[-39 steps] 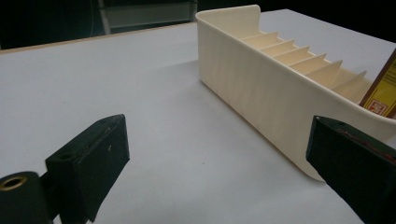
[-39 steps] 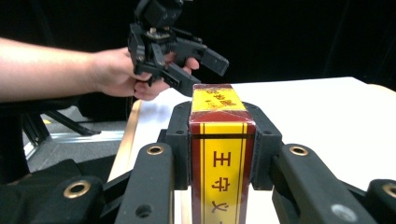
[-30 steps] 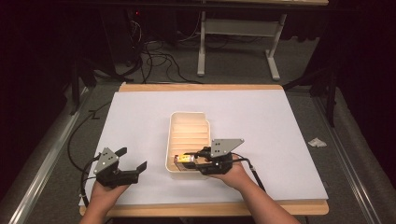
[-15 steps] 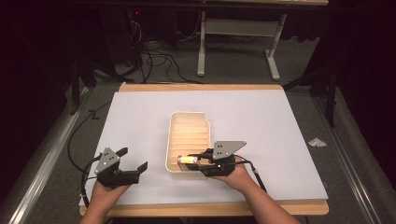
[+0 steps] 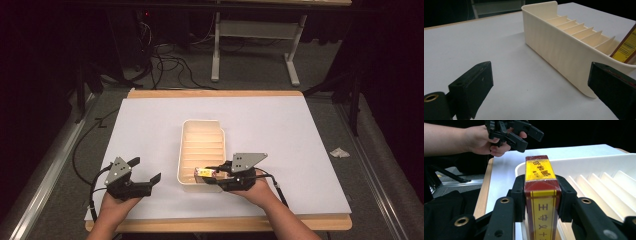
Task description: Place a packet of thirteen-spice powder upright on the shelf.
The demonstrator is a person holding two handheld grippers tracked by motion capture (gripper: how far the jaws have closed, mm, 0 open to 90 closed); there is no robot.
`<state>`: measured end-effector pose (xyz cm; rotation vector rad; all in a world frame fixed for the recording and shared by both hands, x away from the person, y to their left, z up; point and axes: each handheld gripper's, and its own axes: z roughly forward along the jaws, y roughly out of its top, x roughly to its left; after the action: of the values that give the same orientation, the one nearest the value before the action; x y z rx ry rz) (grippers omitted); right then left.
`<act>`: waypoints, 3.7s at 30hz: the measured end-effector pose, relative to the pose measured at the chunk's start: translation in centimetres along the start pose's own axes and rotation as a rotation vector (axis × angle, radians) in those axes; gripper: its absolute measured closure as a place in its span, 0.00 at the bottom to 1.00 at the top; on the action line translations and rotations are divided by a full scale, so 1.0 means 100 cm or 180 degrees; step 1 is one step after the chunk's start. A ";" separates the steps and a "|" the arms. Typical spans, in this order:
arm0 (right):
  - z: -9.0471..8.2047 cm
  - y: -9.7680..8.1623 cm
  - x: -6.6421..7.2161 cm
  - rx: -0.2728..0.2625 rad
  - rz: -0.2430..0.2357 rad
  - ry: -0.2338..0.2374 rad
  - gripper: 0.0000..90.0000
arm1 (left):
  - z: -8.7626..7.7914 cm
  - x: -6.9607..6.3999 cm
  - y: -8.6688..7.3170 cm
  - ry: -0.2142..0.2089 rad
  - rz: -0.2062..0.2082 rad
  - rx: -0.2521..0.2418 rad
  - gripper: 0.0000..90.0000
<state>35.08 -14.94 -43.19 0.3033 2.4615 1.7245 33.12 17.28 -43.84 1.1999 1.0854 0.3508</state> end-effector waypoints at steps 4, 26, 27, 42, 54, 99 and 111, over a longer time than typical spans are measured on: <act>-0.001 0.000 -0.001 -0.0013 0.0059 0.0000 0.68 | 0.000 0.000 0.000 -0.0007 -0.0010 -0.0003 0.07; 0.000 0.005 0.000 -0.0099 0.0079 -0.0171 0.44 | 0.000 0.000 0.001 -0.0008 -0.0018 -0.0010 0.07; 0.000 0.005 0.000 -0.0122 0.0087 -0.0186 0.41 | 0.000 0.000 0.001 -0.0007 -0.0019 -0.0010 0.07; -0.002 0.015 0.001 -0.0194 0.0230 -0.0424 0.15 | -0.001 0.000 0.001 -0.0009 -0.0015 -0.0017 0.07; -0.017 0.029 0.001 -0.0221 0.0291 -0.0793 0.02 | 0.000 -0.001 -0.001 -0.0026 -0.0018 0.0003 0.07; -0.163 -0.036 0.010 -0.0067 0.0653 -0.2296 0.00 | -0.001 -0.004 -0.005 -0.0089 -0.0010 0.0076 0.07; -0.170 -0.058 0.010 -0.0164 0.0662 -0.2363 0.00 | 0.003 -0.007 -0.013 -0.0047 0.0018 0.0134 0.07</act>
<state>30.00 -32.15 -42.79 1.0116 1.8816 1.3786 32.62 16.08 -44.61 1.2414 1.0813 0.3245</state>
